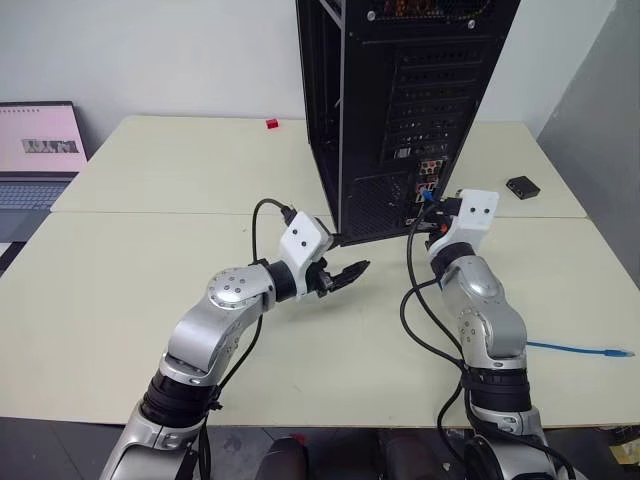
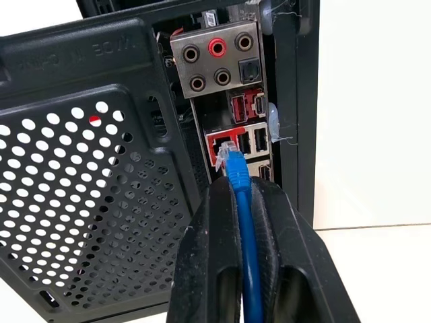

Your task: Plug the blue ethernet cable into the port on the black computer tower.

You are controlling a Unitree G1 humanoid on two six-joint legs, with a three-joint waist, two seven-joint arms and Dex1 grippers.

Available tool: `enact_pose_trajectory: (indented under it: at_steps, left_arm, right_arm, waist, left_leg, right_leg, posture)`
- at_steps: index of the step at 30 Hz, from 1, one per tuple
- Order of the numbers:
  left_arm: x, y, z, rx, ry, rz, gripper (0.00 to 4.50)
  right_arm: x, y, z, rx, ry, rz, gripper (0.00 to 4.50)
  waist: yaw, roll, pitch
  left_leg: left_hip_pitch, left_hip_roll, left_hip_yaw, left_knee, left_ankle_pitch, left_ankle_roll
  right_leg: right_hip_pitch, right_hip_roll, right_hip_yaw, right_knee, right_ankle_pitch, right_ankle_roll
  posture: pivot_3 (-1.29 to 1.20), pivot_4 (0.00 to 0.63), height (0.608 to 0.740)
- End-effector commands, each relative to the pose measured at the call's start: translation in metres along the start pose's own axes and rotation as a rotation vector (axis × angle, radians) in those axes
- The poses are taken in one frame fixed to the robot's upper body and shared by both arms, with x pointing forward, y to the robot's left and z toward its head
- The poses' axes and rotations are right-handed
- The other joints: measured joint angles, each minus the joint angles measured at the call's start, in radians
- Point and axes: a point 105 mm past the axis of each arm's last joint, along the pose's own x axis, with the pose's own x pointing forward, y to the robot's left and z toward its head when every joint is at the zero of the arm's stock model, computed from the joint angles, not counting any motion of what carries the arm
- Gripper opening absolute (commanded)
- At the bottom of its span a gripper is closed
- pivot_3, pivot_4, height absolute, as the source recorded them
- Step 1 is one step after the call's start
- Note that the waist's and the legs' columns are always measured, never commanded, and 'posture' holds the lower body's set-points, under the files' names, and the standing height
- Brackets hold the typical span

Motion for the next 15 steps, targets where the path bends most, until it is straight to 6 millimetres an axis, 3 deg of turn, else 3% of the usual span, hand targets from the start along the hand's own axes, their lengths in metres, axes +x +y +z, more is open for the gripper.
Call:
enact_pose_trajectory:
  at_steps: [1, 15]
  left_arm:
    - [-0.001, -0.004, 0.013, 0.05, -0.046, -0.014, 3.2]
    - [0.001, -0.006, 0.01, 0.072, -0.04, -0.023, 3.2]
  right_arm:
    - [0.002, 0.006, 0.017, 0.007, -0.068, 0.016, 0.0]
    - [0.003, 0.02, 0.031, -0.051, -0.085, 0.066, 0.0]
  waist:
    - [0.0, 0.0, 0.0]
    - [-0.014, 0.001, 0.0]
  left_leg:
    - [0.0, 0.0, 0.0, 0.0, 0.0, 0.0]
    - [0.0, 0.0, 0.0, 0.0, 0.0, 0.0]
  right_leg:
    - [0.0, 0.0, 0.0, 0.0, 0.0, 0.0]
    - [0.0, 0.0, 0.0, 0.0, 0.0, 0.0]
  posture:
    - [0.0, 0.15, 0.74]
    - [0.0, 0.15, 0.74]
